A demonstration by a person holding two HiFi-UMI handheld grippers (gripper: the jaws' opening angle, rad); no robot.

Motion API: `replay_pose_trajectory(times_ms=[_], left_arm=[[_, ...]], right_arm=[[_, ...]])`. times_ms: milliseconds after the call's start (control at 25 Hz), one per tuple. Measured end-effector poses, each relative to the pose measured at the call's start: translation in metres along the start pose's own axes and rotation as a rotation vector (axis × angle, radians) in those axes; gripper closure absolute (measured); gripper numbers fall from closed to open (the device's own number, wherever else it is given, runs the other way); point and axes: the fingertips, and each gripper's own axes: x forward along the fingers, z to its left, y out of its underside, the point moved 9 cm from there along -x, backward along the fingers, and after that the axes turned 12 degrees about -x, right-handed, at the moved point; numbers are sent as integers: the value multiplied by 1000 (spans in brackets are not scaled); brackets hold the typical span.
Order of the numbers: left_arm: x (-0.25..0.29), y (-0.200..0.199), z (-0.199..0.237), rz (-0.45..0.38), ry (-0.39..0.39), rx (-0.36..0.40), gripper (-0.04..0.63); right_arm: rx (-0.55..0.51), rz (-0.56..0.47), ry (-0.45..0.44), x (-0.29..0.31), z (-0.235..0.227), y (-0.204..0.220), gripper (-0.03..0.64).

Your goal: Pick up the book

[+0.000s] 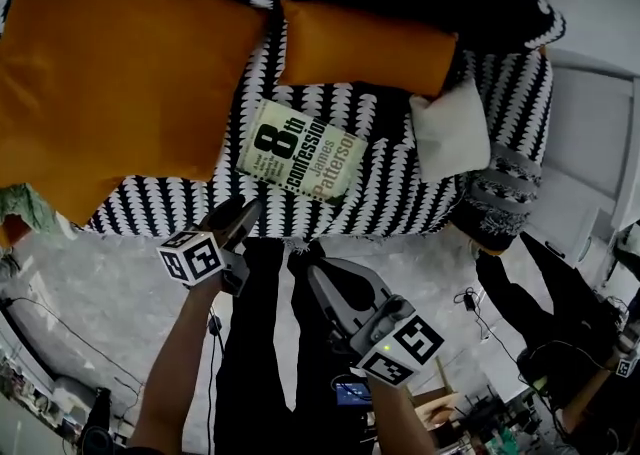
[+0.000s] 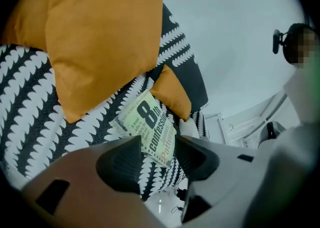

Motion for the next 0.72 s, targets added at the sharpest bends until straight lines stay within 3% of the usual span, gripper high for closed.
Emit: replay_pose_trajectory(times_ms=[360, 720], left_arm=[[29, -5, 42, -38, -5, -177, 337], [55, -5, 80, -33, -36, -227, 322]], right_arm=[[12, 22, -15, 12, -4, 5, 600], [31, 21, -16, 22, -17, 21, 600]])
